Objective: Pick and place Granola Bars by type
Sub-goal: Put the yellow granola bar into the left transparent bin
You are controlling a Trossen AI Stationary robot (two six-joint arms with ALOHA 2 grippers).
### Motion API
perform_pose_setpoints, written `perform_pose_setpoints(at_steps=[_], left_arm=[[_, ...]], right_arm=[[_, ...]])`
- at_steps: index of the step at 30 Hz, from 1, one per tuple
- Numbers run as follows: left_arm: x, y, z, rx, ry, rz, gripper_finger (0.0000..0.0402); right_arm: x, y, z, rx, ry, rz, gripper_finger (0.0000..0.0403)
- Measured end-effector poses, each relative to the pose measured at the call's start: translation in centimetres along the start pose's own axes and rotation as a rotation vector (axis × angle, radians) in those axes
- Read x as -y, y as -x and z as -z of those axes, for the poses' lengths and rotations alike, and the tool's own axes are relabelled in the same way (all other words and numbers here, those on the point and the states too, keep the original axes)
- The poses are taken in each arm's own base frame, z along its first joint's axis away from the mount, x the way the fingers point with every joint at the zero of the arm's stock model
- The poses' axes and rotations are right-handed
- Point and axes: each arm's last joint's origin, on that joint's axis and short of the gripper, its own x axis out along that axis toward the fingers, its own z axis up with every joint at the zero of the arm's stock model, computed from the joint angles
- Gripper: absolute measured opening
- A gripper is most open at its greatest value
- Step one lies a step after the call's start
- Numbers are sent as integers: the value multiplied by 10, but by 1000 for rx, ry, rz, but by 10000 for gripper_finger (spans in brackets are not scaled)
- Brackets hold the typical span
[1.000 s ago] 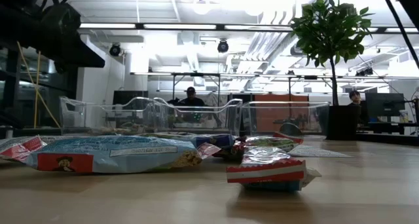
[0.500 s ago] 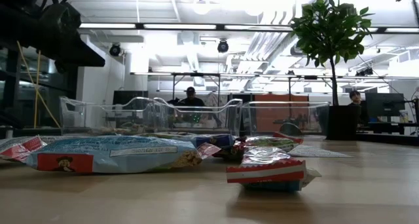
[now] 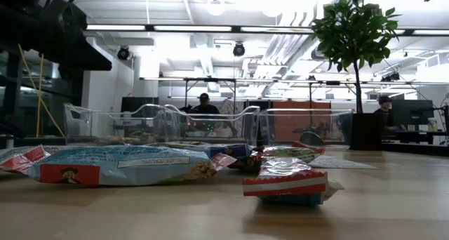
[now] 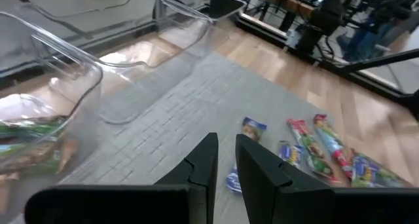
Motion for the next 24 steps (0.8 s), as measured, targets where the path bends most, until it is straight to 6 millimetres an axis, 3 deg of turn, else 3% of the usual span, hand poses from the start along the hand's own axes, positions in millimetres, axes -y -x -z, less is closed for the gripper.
perform_pose_setpoints(at_steps=[6, 13, 19, 24], left_arm=[[1, 0, 0, -15, 18, 39, 54], [3, 0, 0, -29, 76, 97, 54], [11, 4, -11, 1, 118, 285, 53], [16, 21, -27, -30, 162, 309, 49]], right_arm=[[24, 31, 47, 111, -90, -29, 0], [46, 49, 95, 160, -208, -85, 0], [55, 57, 114, 180, -236, -114, 0], [59, 55, 130, 123, -253, -125, 0]])
